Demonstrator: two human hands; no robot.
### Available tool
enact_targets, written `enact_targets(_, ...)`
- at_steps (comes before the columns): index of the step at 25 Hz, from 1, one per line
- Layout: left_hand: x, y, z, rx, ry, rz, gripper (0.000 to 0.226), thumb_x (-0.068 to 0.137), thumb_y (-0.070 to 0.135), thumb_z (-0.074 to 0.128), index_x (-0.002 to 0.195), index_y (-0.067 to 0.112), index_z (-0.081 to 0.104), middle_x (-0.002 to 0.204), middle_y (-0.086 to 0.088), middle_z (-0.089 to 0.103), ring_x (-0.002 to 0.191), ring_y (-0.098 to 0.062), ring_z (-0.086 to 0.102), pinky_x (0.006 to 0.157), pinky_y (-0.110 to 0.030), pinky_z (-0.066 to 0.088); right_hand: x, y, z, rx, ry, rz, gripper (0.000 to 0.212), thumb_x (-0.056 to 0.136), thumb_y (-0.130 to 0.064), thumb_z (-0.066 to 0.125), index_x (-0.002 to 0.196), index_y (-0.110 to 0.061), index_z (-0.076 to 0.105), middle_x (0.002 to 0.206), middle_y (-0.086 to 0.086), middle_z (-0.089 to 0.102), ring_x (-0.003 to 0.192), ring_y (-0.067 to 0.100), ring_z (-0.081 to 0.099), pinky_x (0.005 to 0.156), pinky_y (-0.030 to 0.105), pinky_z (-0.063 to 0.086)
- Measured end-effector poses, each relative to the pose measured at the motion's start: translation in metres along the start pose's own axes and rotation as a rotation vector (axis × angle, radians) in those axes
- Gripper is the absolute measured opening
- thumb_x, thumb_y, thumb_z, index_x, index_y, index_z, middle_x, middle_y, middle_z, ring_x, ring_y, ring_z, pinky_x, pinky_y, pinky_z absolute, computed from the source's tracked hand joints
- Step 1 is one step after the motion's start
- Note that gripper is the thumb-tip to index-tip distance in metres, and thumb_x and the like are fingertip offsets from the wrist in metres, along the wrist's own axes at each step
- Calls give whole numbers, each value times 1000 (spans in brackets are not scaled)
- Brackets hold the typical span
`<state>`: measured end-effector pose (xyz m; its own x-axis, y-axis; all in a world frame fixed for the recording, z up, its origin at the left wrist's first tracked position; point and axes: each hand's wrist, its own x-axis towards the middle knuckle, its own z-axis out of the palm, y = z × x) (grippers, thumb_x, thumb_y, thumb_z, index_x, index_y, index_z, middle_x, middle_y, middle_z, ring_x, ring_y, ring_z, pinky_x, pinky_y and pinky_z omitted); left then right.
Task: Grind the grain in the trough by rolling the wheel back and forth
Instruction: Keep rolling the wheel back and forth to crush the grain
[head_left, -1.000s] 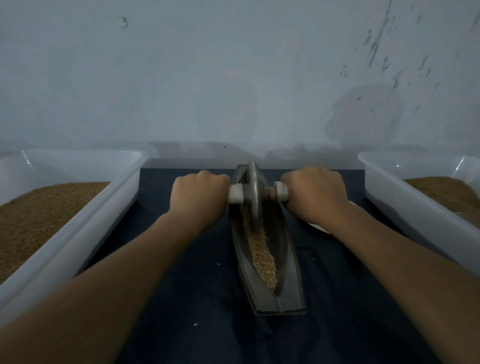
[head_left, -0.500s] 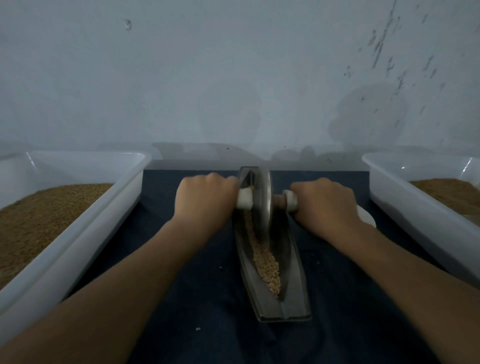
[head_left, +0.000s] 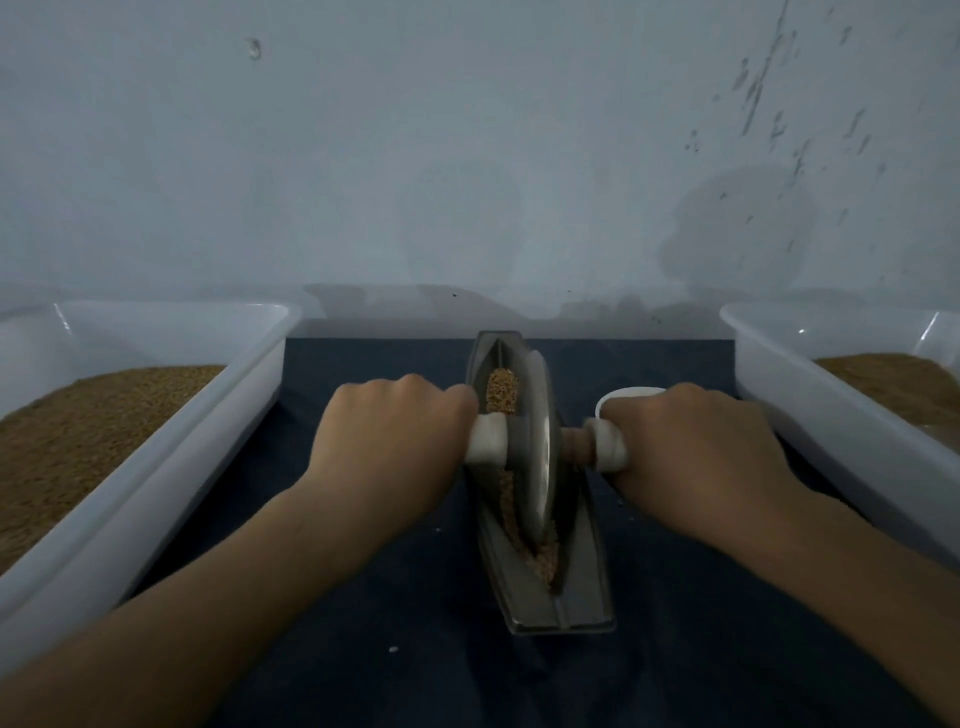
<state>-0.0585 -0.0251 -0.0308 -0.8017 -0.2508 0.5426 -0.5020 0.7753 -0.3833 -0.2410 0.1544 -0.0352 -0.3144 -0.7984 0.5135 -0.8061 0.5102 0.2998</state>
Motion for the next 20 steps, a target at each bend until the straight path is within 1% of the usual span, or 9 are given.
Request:
enact_targets(2, 23, 1, 23, 0, -35, -23, 35, 74, 28, 72, 77, 24, 37, 59, 5, 27, 47, -21, 35, 45, -28, 19, 27, -4, 14, 70, -91, 87, 36, 76, -36, 69, 65, -31, 35, 64, -11, 42, 54, 13, 39, 49, 24, 22)
enact_targets(4, 53, -4, 40, -28, -76, -87, 11, 86, 26, 61, 88, 21, 51, 72, 0, 50, 66, -28, 58, 54, -34, 34, 61, -8, 23, 99, -132, 138, 24, 84, -33, 67, 75, -30, 45, 78, -3, 54, 70, 23, 52, 58, 29, 34)
enact_targets(6, 65, -9, 45, -86, -129, -134, 8, 88, 25, 59, 96, 23, 58, 81, -3, 57, 73, -29, 60, 58, -35, 38, 82, -8, 23, 61, -159, 116, 17, 85, -29, 66, 79, -27, 51, 86, 1, 62, 76, 26, 58, 60, 31, 39)
enact_targets(8, 52, -8, 41, -113, -109, -143, 10, 87, 27, 60, 88, 24, 51, 70, 3, 43, 61, -22, 47, 55, -34, 34, 77, -7, 16, 50, -164, 65, 20, 84, -30, 66, 74, -27, 50, 81, -2, 60, 69, 21, 53, 57, 29, 38)
enact_targets(11, 7, -2, 24, -103, 13, -54, 42, 71, 31, 74, 76, 29, 32, 58, 9, 22, 46, -11, 14, 45, -26, 15, 34, -1, 3, 28, -104, -13, 31, 76, -36, 68, 63, -32, 40, 63, -11, 43, 51, 9, 35, 46, 24, 22)
enact_targets(13, -11, -2, 4, -72, 76, 14, 59, 51, 31, 84, 72, 27, 29, 55, 9, 19, 47, -10, -1, 48, -21, 3, 8, 0, -10, -6, -14, -69, 45, 62, -39, 72, 58, -33, 28, 52, -13, 29, 43, 2, 23, 43, 19, 11)
enact_targets(15, -10, -2, -6, -57, 71, 21, 64, 44, 29, 86, 71, 25, 29, 54, 7, 18, 47, -10, -3, 49, -20, 0, 1, 2, -16, -19, 13, -71, 52, 52, -41, 73, 58, -34, 23, 48, -15, 18, 41, -2, 14, 45, 15, 5)
enact_targets(18, 10, 2, 14, -28, -56, -30, 35, 73, 31, 74, 77, 26, 40, 59, 7, 24, 44, -14, 23, 45, -26, 15, 22, -1, 4, 20, -74, 7, 38, 68, -40, 70, 60, -32, 35, 56, -12, 37, 46, 7, 31, 45, 20, 17)
enact_targets(20, 42, 0, 29, -25, -100, -82, 12, 86, 29, 63, 91, 23, 55, 70, 4, 44, 61, -23, 53, 53, -33, 31, 53, -3, 21, 88, -138, 87, 22, 79, -39, 64, 69, -31, 46, 71, -7, 54, 62, 19, 51, 53, 27, 32)
